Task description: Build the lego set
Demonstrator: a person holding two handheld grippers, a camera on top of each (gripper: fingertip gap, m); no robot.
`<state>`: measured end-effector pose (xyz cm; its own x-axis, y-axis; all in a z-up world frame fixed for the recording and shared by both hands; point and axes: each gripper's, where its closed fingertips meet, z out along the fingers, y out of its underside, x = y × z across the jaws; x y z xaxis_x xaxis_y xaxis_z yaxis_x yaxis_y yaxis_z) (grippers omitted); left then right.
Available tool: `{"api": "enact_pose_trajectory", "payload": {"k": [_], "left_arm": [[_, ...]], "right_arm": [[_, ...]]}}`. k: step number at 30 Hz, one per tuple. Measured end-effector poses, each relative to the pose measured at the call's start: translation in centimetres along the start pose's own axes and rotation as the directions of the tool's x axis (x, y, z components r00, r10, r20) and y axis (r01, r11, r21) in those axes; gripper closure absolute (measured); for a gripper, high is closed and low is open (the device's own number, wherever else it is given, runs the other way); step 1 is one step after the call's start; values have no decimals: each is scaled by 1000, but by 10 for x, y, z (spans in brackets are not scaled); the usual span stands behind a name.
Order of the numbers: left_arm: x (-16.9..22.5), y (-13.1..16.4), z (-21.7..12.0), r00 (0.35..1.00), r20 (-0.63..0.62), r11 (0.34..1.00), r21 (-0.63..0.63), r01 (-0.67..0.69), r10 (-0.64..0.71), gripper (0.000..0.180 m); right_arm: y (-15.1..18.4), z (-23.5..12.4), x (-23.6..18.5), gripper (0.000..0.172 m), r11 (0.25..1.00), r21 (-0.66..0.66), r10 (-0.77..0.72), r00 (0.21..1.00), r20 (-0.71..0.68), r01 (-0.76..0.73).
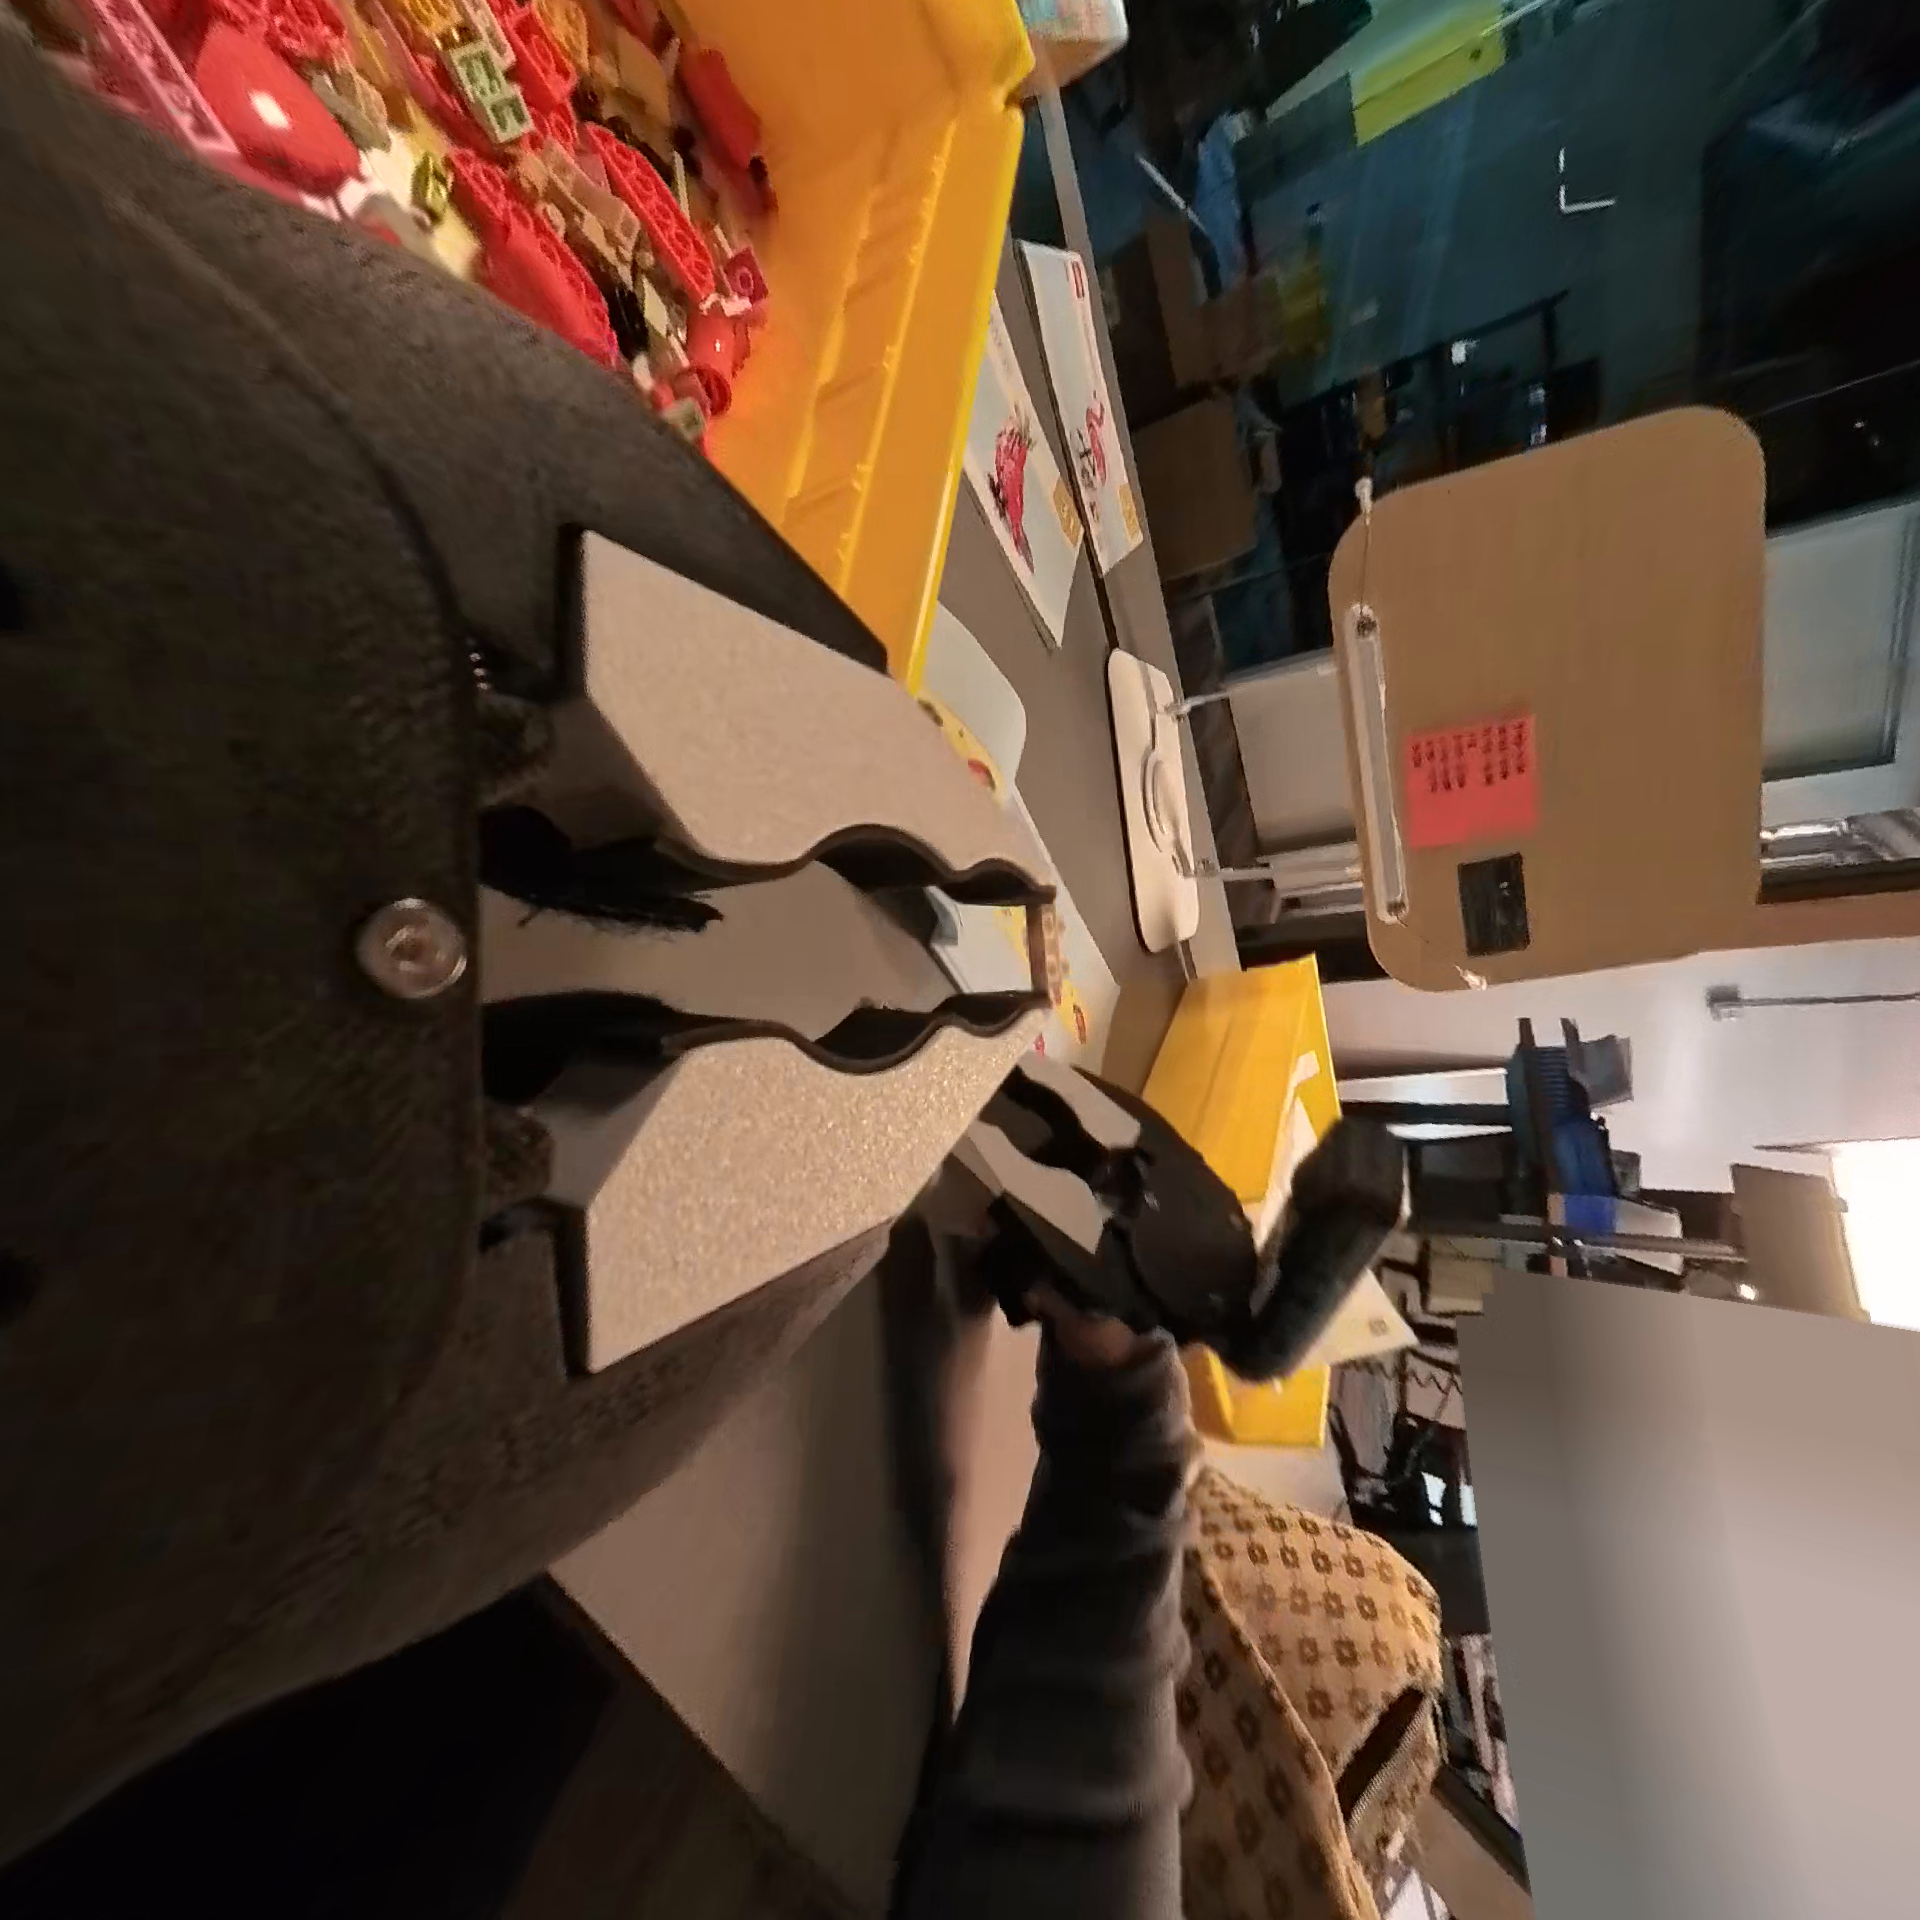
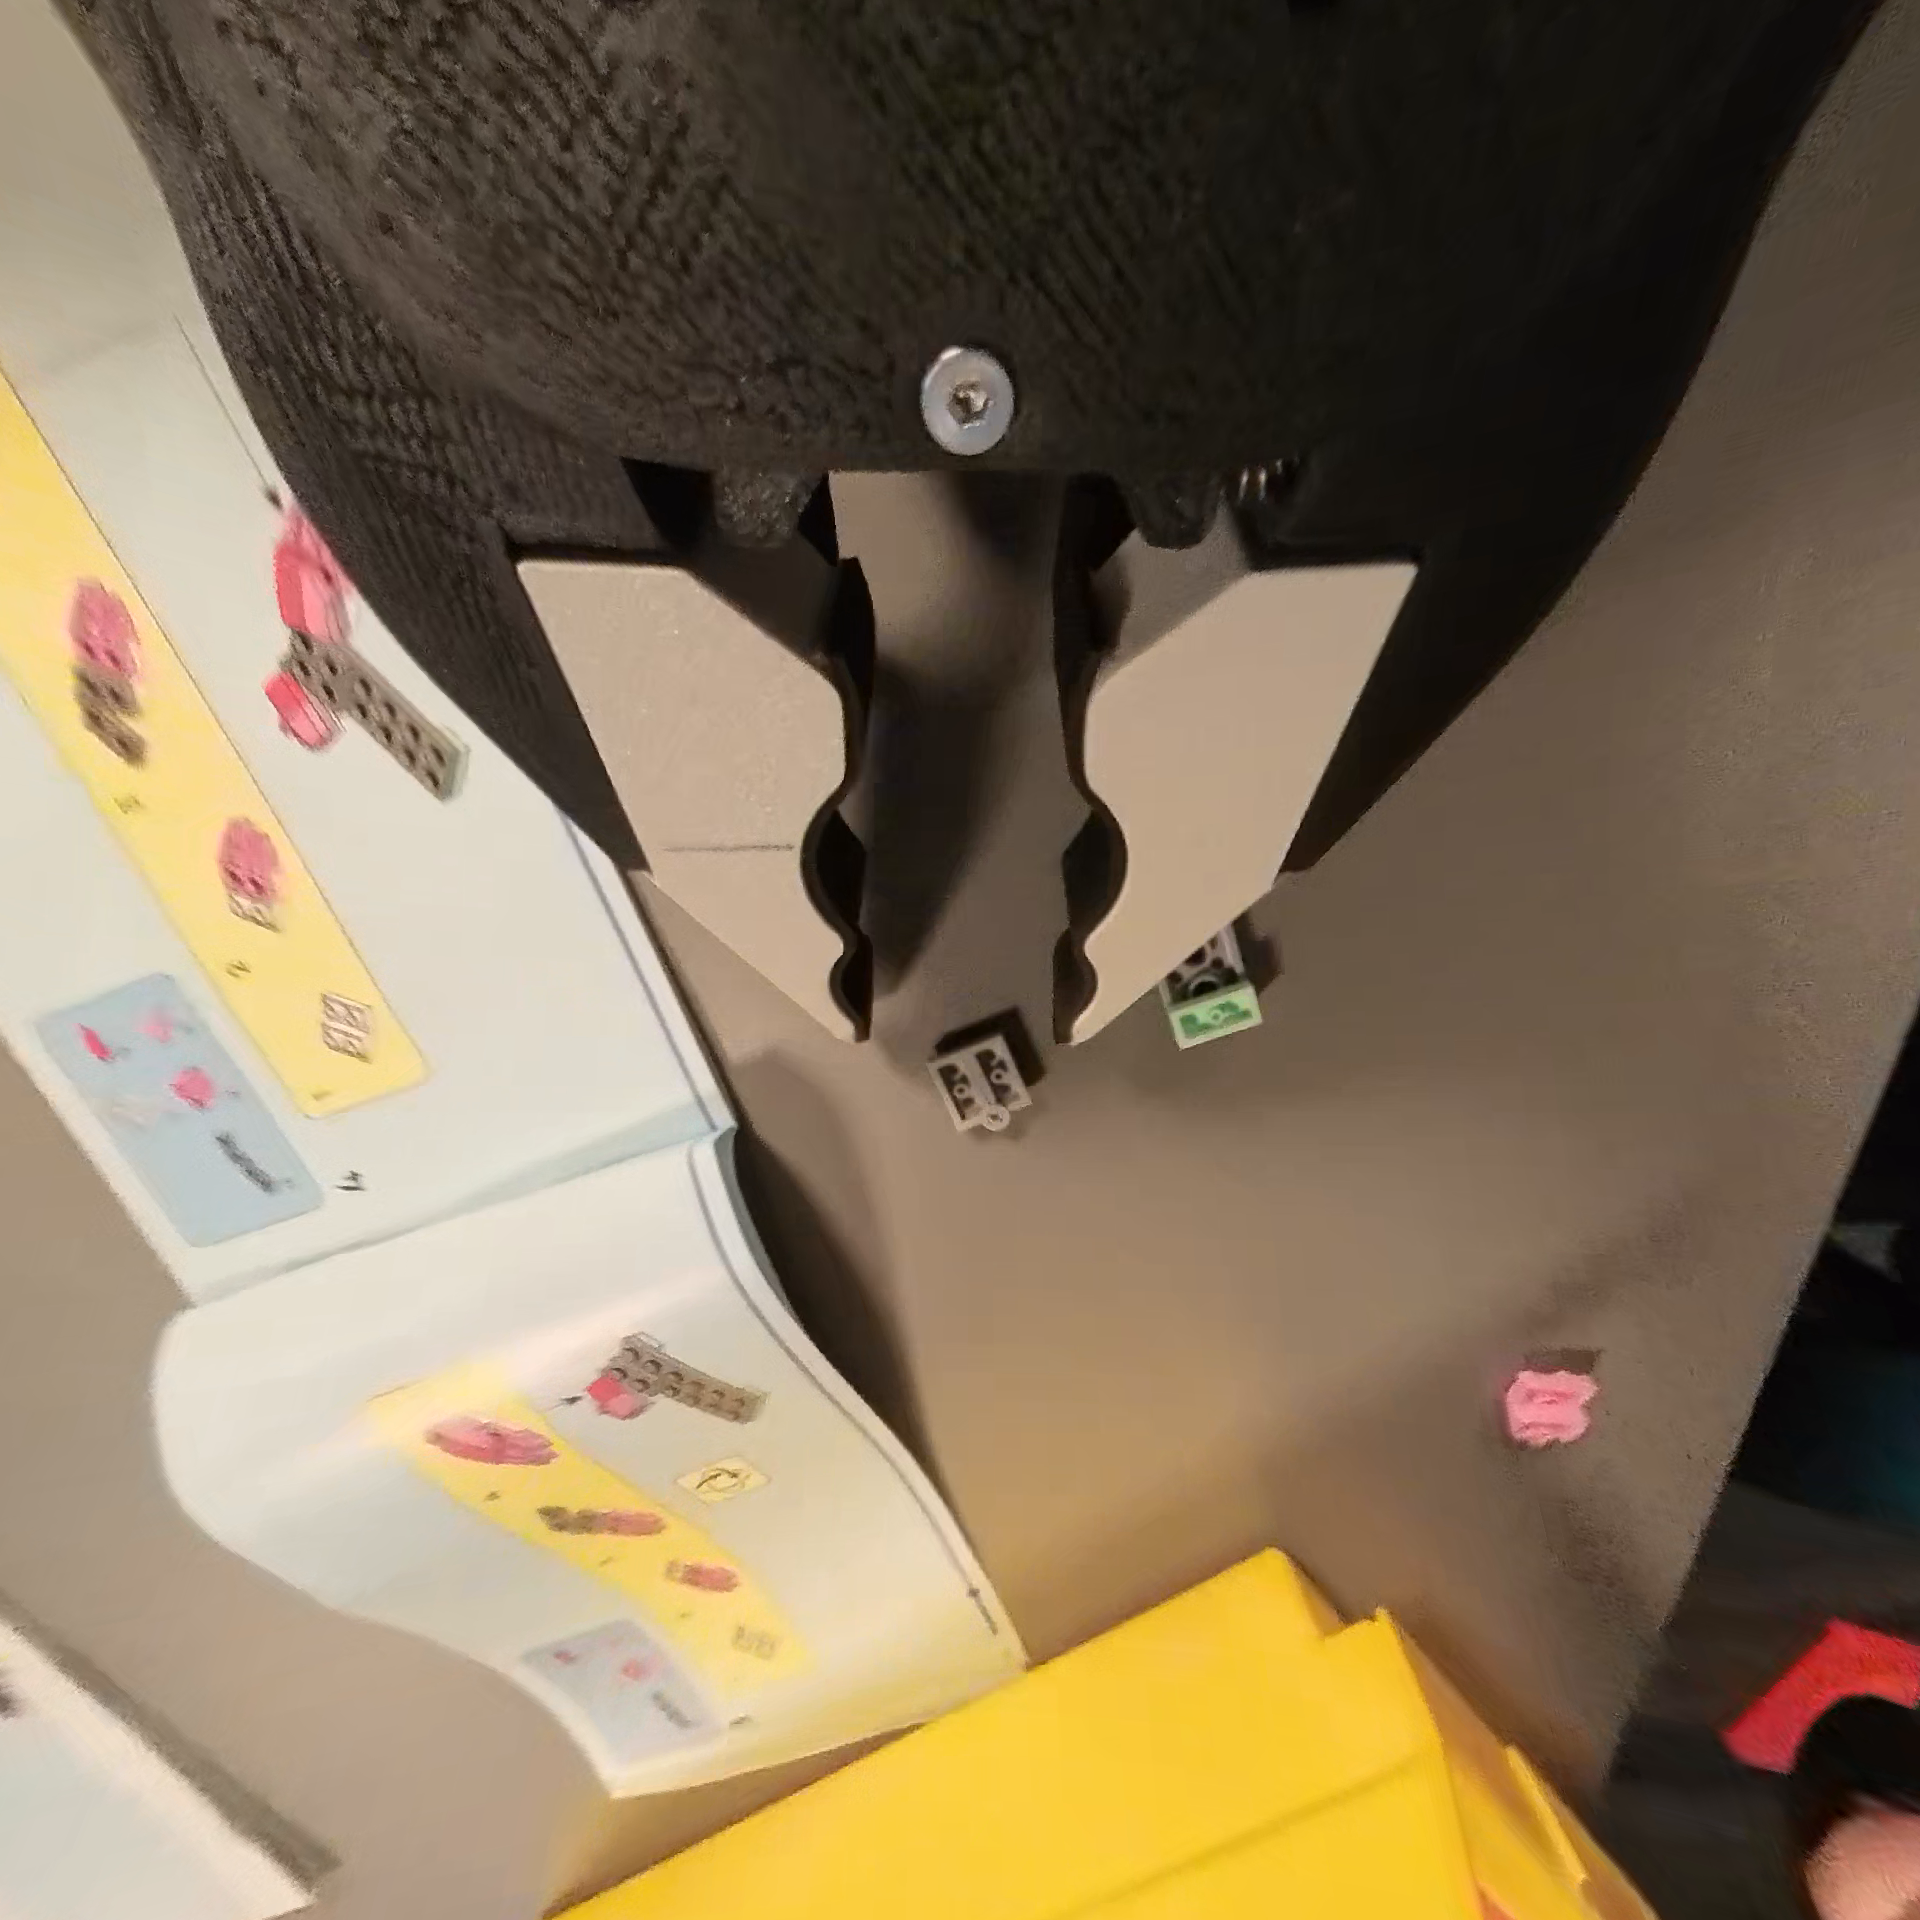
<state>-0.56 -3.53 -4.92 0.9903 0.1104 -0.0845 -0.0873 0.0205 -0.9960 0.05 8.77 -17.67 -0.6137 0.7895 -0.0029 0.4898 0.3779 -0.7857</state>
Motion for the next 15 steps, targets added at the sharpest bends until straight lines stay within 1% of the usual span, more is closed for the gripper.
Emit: {"api": "enact_pose_trajectory", "payload": {"k": [3, 7, 9, 10, 12, 14, 15], "left_arm": [[8, 4, -2, 997, -64, 999, 7, 33, -32, 166], [19, 19, 2, 989, -137, 998, -35, 42, -47, 166], [27, 28, 6, 981, -185, 996, -77, 50, -64, 166], [32, 34, 8, 975, -210, 993, -106, 55, -76, 166], [41, 48, 14, 964, -244, 982, -178, 58, -101, 166], [48, 60, 20, 959, -257, 971, -234, 59, -120, 165], [50, 61, 22, 960, -254, 968, -243, 58, -121, 165]], "right_arm": [[-3, 7, 0, 141, 1000, 4, 0, 997, 78, 0], [-3, 10, 2, 146, 999, -9, -39, 996, 85, 40], [-3, 11, 3, 150, 998, -11, -53, 996, 71, 54], [-3, 12, 3, 156, 998, -12, -63, 996, 62, 64], [-4, 12, 3, 157, 995, -10, -101, 994, 40, 102], [-5, 10, 4, 158, 985, -3, -171, 985, -22, 171], [-8, 8, 4, 158, 977, 12, -210, 976, -61, 211]]}}
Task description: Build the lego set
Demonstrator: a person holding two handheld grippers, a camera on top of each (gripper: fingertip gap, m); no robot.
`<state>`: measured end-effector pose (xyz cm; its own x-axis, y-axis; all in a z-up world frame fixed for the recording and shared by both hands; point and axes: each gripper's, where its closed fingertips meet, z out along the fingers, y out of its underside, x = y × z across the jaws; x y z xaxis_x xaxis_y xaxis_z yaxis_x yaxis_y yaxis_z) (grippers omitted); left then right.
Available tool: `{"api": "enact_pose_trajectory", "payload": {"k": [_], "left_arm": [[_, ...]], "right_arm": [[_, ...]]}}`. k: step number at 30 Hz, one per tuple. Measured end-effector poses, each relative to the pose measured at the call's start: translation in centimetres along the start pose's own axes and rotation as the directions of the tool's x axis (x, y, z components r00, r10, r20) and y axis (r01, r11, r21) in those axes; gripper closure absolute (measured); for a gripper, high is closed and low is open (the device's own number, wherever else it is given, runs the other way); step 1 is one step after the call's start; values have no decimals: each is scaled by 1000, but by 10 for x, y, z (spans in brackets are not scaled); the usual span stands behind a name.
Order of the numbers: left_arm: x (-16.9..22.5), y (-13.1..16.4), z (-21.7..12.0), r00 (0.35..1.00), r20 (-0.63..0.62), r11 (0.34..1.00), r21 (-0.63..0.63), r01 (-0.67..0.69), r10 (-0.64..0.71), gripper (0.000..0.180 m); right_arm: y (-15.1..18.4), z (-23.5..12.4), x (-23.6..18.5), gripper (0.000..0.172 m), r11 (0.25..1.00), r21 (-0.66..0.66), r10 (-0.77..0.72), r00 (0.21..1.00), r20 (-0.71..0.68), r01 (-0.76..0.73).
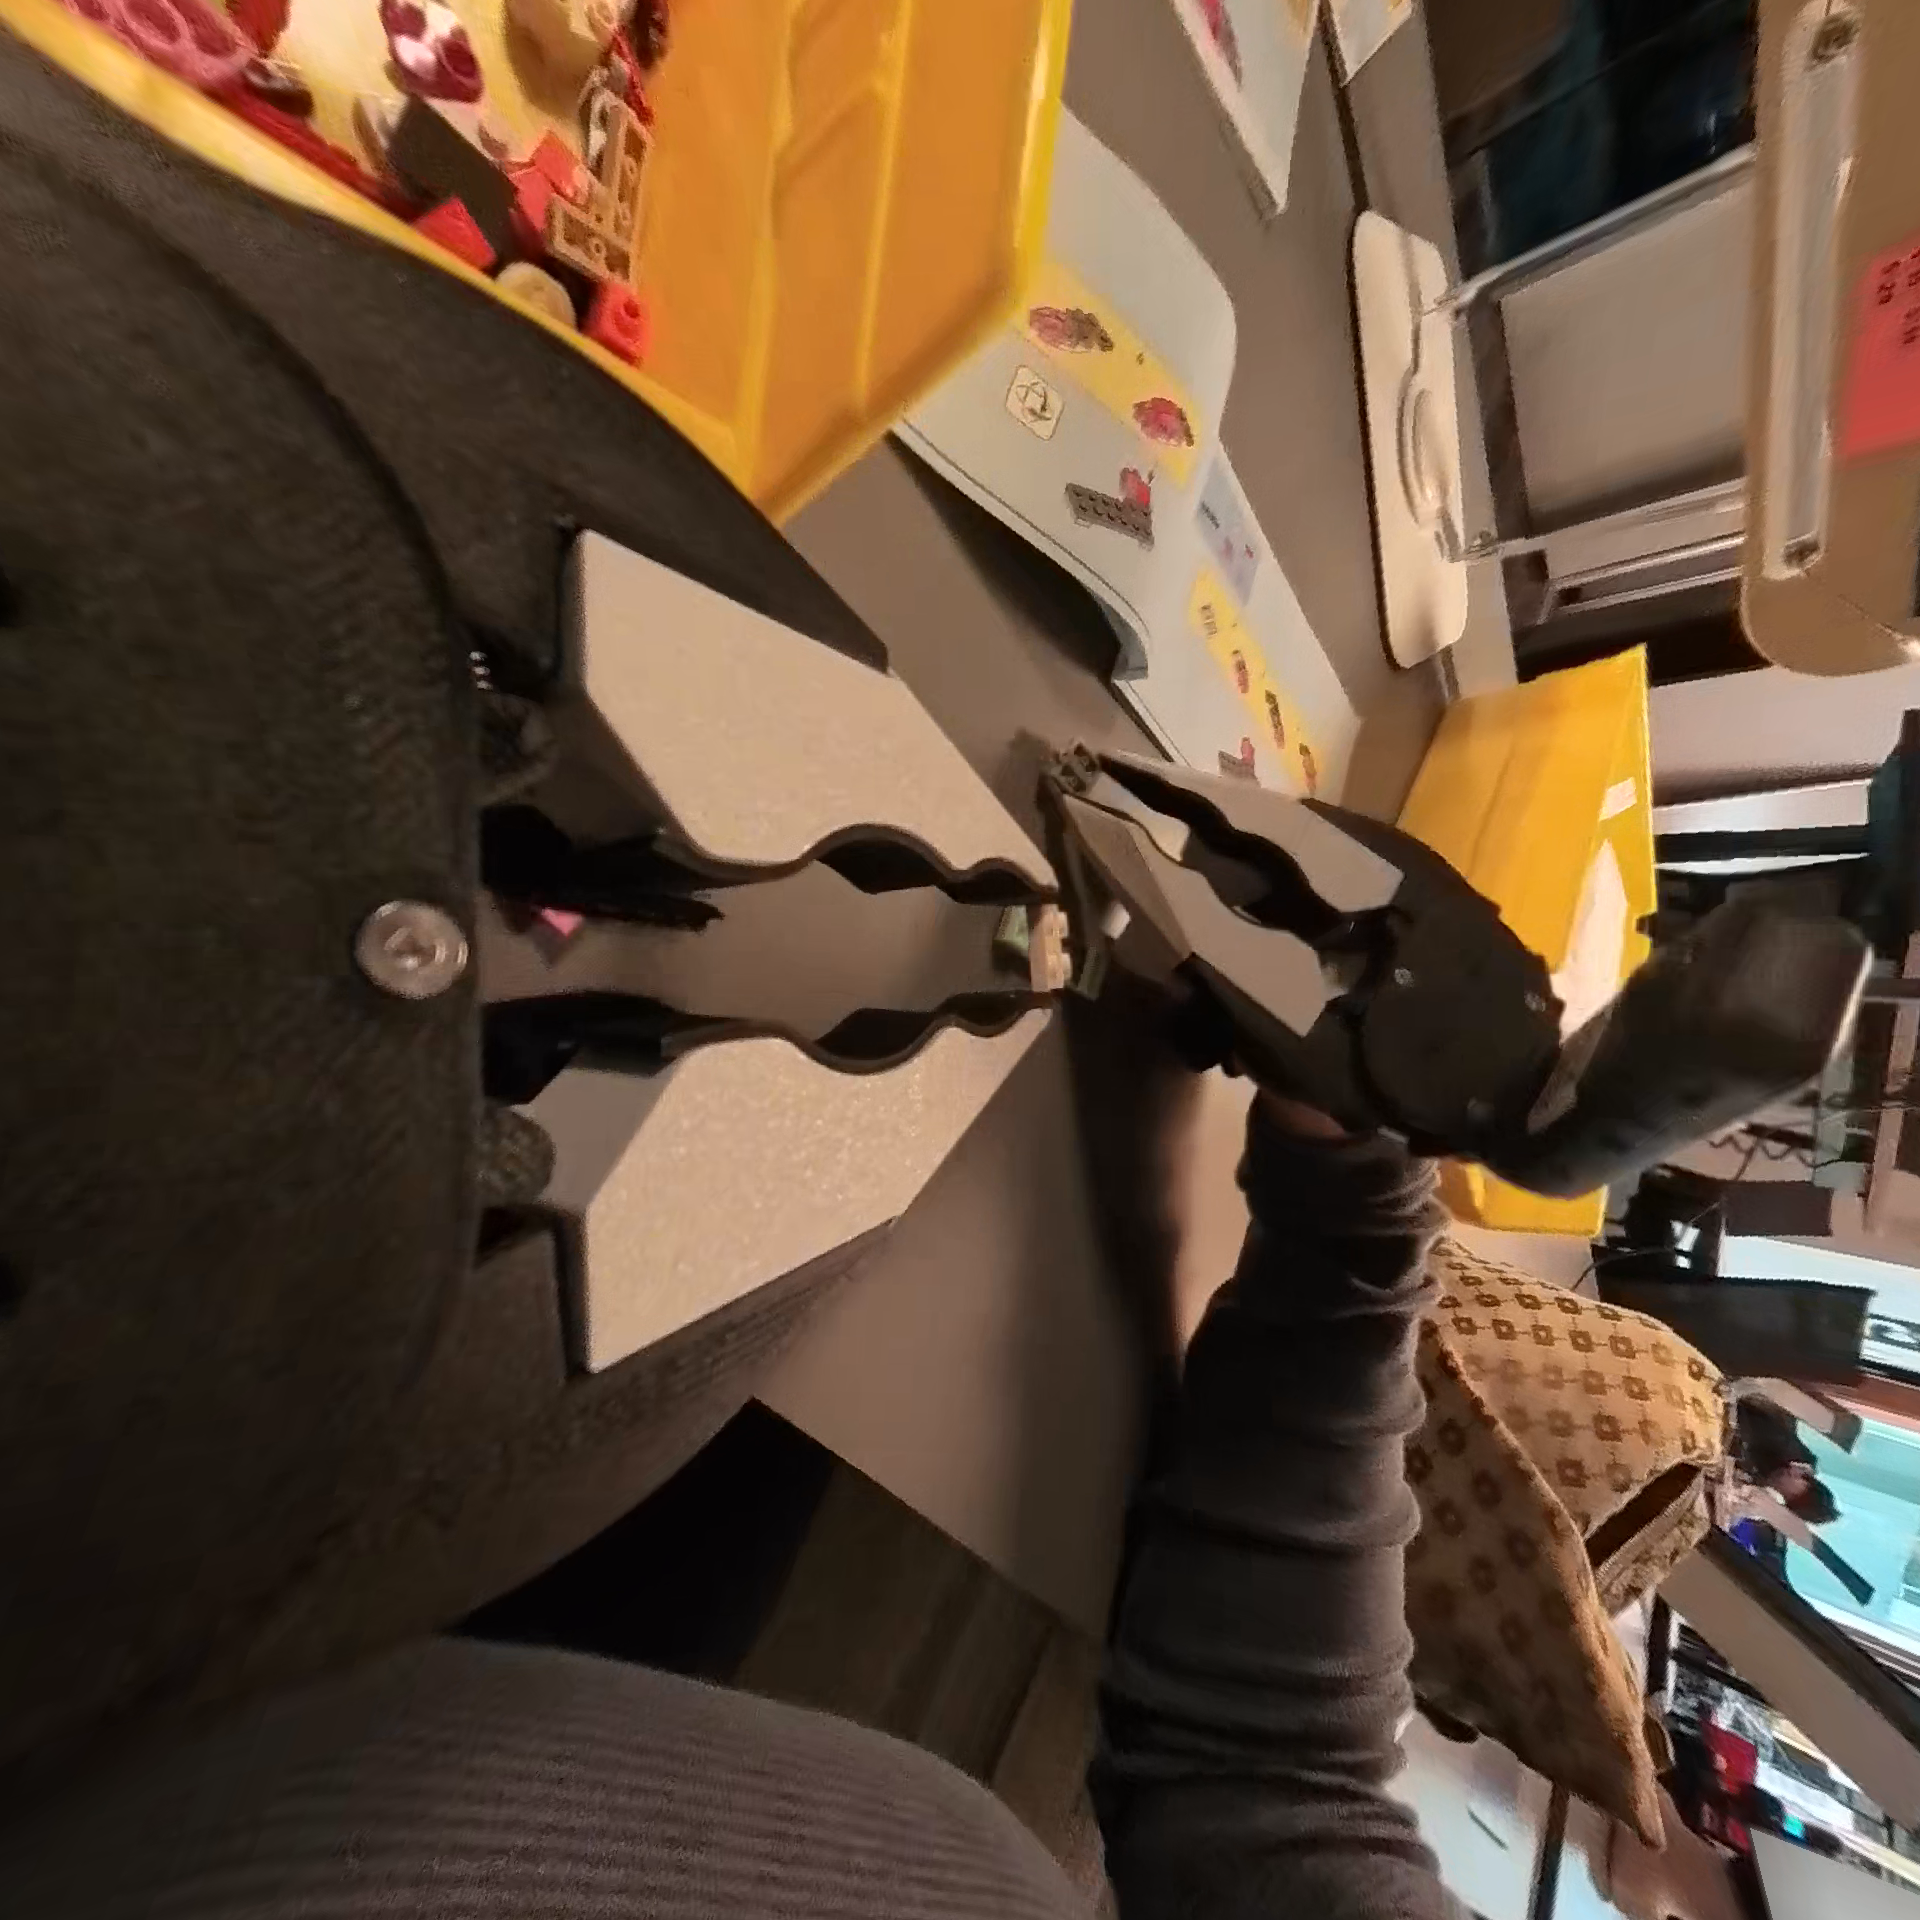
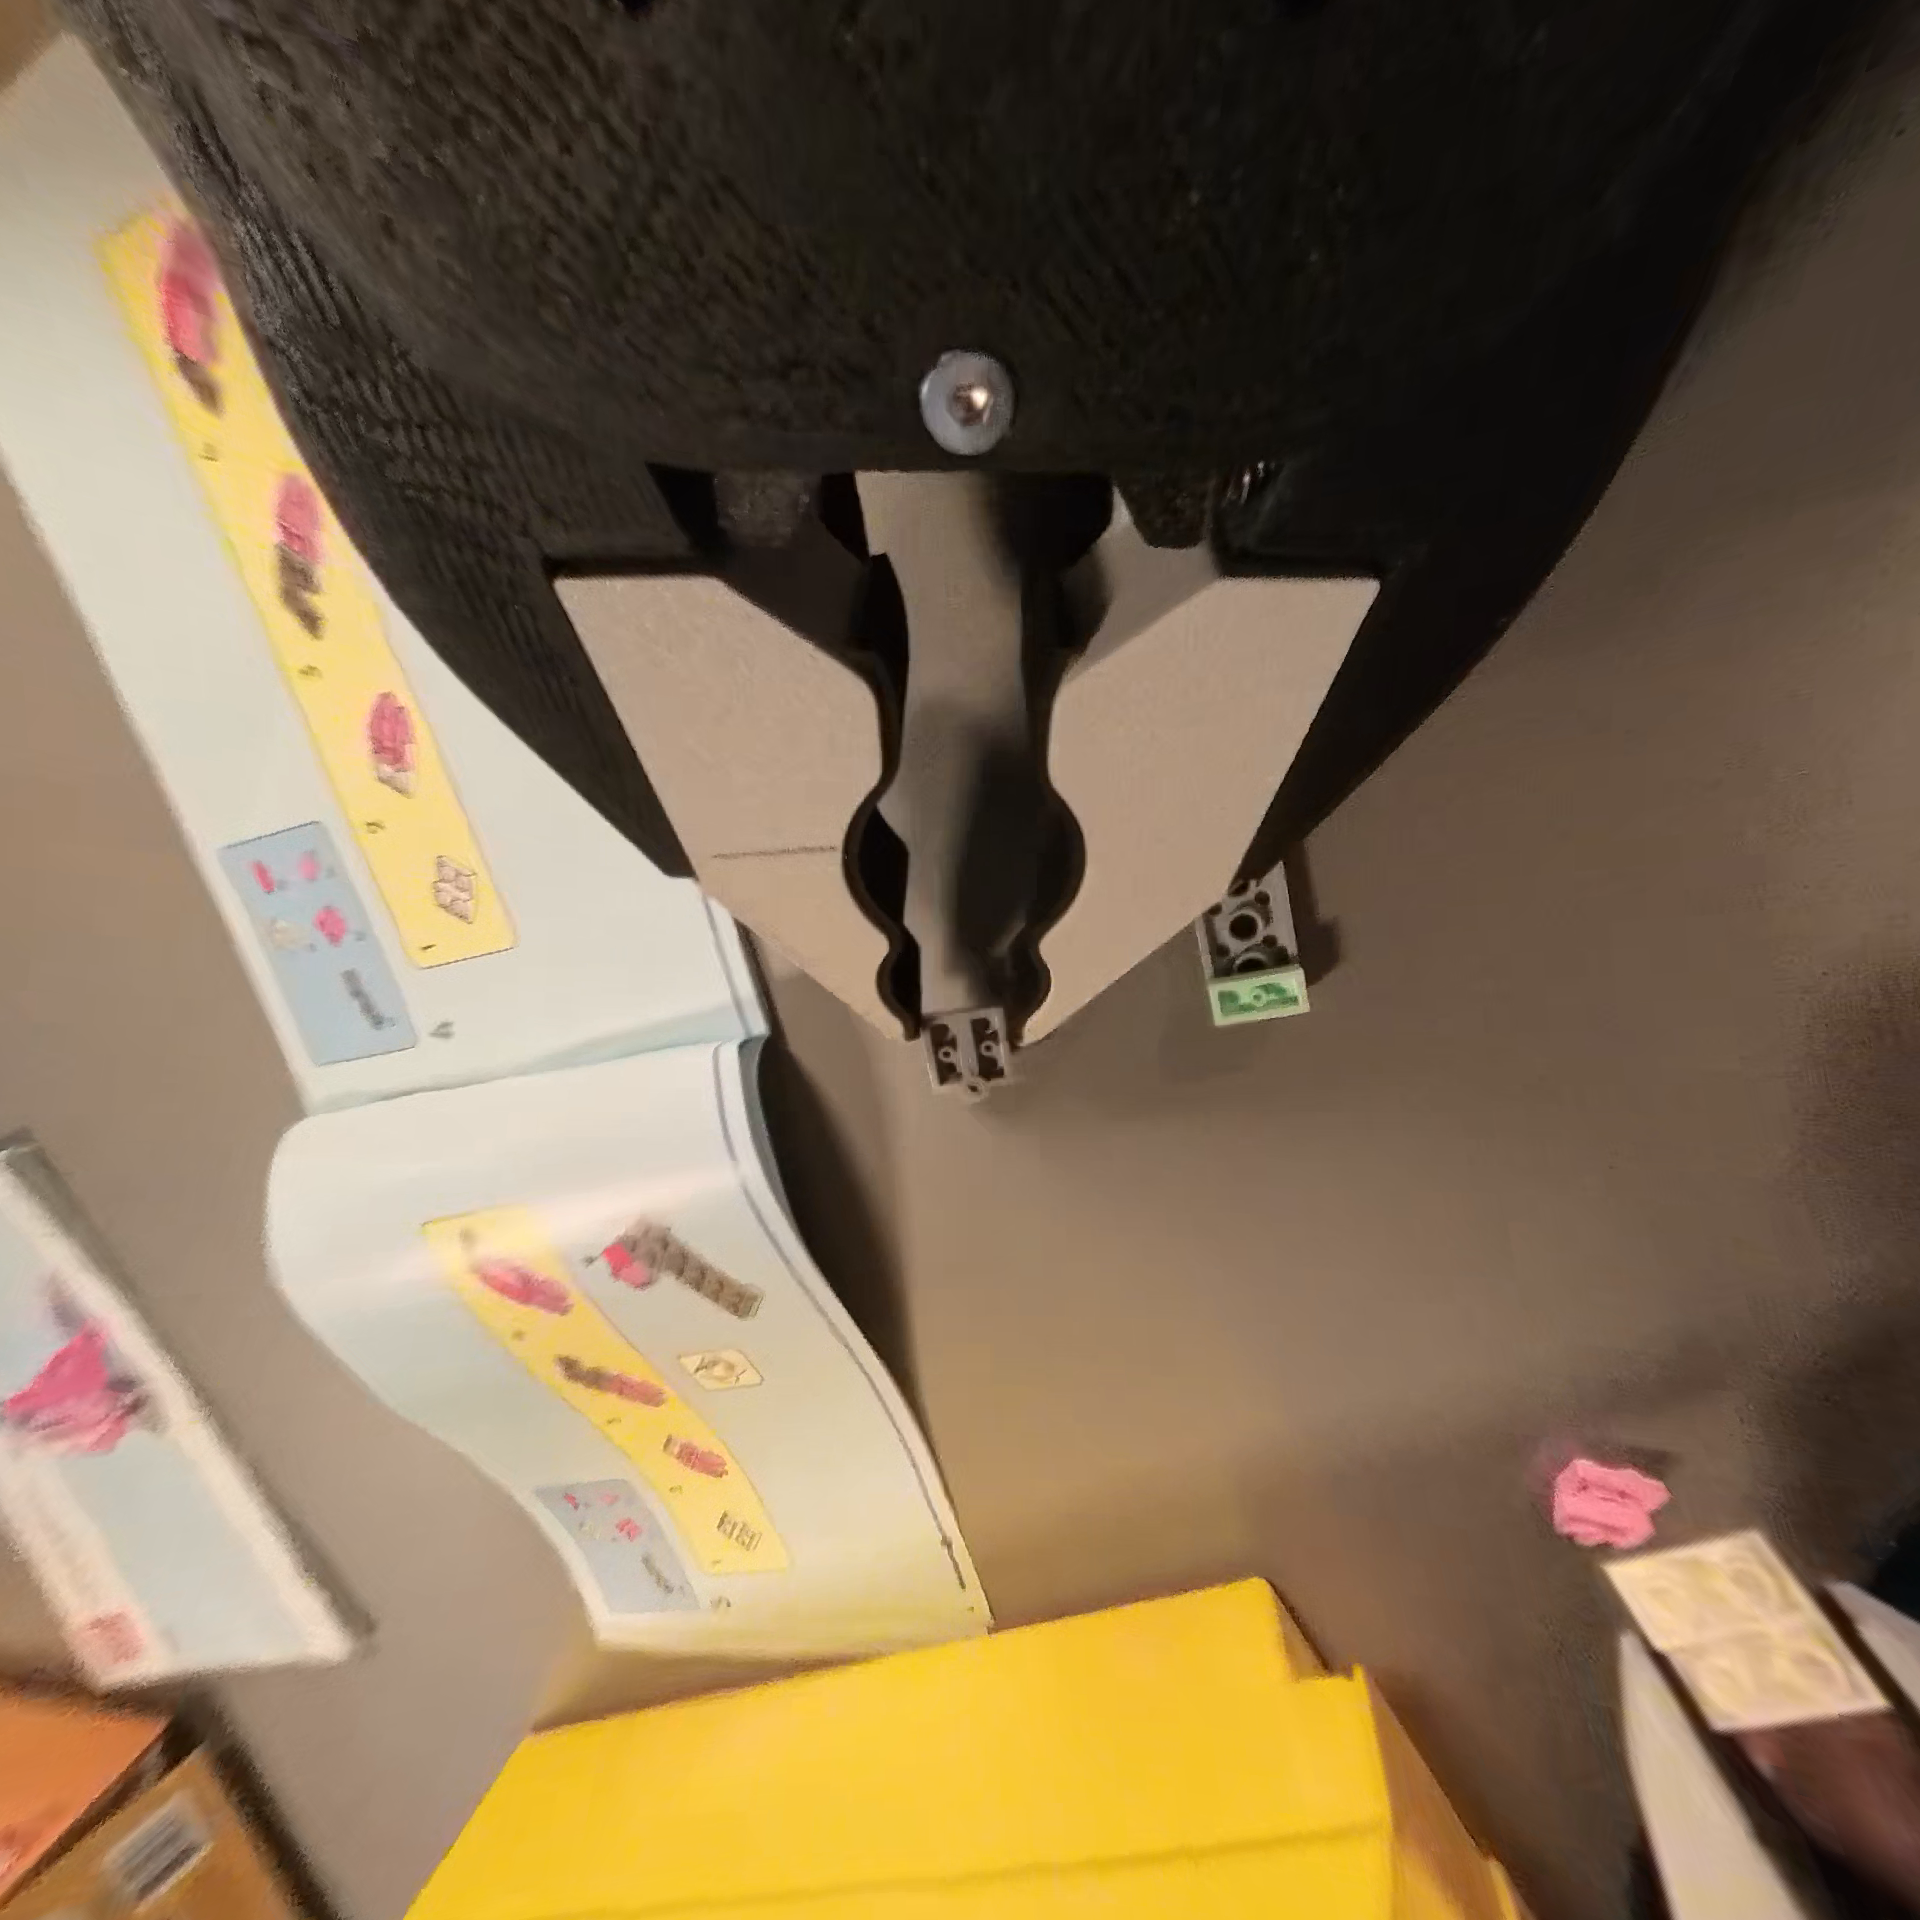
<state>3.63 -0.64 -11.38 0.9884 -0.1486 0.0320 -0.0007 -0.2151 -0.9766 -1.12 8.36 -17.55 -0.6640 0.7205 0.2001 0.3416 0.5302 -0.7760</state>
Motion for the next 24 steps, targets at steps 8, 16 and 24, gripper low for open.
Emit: {"api": "enact_pose_trajectory", "payload": {"k": [8, 16, 24], "left_arm": [[5, -6, 9, 998, 2, 998, 25, 63, -63, 165], [4, -9, 26, 989, 75, 992, 23, 126, -128, 165], [14, -9, 35, 991, 91, 995, -13, 101, -99, 166]], "right_arm": [[-56, -41, -13, 158, 905, 212, -283, 894, -347, 369], [-83, -65, -72, 158, 809, 246, -415, 815, -404, 534], [-50, -53, -78, 158, 861, 140, -400, 821, -408, 489]]}}
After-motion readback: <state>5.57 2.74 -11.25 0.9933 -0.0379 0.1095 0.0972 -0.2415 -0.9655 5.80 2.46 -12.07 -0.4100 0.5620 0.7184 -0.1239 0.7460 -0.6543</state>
